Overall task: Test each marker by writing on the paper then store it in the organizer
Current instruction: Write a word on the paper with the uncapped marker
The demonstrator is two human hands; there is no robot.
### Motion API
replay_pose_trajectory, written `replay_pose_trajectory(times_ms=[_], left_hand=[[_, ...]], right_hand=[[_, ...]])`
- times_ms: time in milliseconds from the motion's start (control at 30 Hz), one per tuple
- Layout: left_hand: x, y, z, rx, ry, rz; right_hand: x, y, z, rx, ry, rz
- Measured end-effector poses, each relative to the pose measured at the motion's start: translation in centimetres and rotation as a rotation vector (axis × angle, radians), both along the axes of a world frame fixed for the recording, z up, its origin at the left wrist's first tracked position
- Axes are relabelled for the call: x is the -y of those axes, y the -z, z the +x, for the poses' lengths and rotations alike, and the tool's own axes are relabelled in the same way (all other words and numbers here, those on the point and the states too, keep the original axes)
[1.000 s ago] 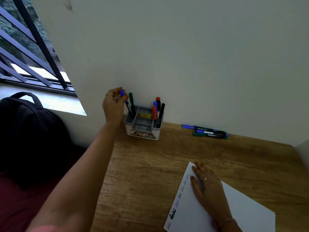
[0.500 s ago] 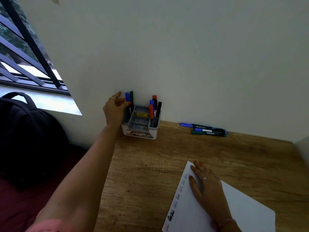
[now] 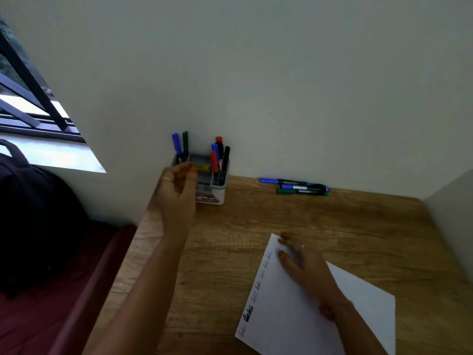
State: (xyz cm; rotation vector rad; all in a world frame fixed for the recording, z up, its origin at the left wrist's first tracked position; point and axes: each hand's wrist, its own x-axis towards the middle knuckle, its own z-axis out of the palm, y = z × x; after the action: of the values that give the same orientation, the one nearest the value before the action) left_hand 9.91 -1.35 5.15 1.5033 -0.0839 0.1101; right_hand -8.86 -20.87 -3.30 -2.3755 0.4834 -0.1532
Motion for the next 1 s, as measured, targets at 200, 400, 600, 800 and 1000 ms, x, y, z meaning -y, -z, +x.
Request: replay_pose_trajectory(times_ms=[200, 400, 600, 800, 1000], left_hand=[[3.3, 2.8, -6.8, -0.150, 0.206, 0.017], [4.5, 3.8, -9.0, -0.207, 0.320, 0.105], [4.1, 4.3, -9.4, -0.204, 0.325, 0.161], [4.2, 4.8, -9.6, -0.204, 0.350, 0.195], [4.8, 4.2, -10.0, -0.151, 0.436, 0.232]], right_hand=[[5.2, -2.2, 4.1, 0.017, 0.098, -0.190], [8.7, -2.1, 9.1, -0.041, 0.133, -0.359], [8.9, -1.8, 10.6, -0.138, 0.083, -0.548], [8.0, -1.8, 11.0, -0.208, 0.026, -0.636], [5.4, -2.0, 9.2, -0.072, -0.047, -0.550]])
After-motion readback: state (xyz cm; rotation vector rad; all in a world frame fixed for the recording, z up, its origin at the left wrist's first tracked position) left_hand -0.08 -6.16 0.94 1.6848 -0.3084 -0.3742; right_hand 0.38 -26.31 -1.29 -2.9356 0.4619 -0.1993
